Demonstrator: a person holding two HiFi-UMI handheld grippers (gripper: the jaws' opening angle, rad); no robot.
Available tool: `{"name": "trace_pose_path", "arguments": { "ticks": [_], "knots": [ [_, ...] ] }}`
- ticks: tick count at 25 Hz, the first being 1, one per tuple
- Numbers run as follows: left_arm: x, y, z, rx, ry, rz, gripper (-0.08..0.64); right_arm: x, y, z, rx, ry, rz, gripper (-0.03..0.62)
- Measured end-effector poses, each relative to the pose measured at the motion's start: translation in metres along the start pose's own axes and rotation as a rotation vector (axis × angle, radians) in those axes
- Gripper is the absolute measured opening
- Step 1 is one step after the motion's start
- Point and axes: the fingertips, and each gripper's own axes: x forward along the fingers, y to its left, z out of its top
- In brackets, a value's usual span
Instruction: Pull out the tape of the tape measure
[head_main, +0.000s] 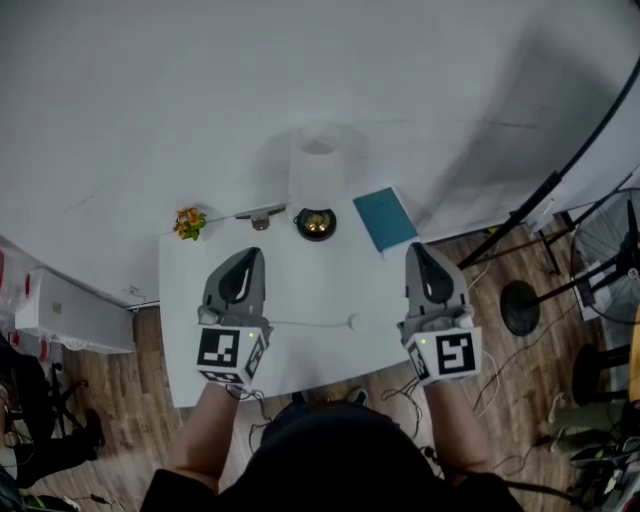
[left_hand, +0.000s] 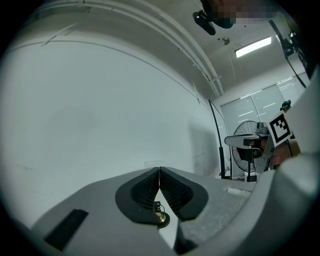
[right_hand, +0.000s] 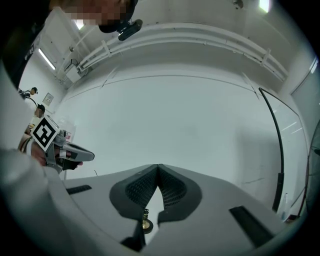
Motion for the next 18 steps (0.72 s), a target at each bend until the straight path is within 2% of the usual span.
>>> {"name": "trace_pose_path", "arguments": {
  "ticks": [18],
  "knots": [
    [0.0055,-0.0038,-0.0018,0.000,-0.008,-0.018,0.005,0.0035,0.0055,-0.0026,-0.016,0.010,0.020,0.003]
  ]
}}
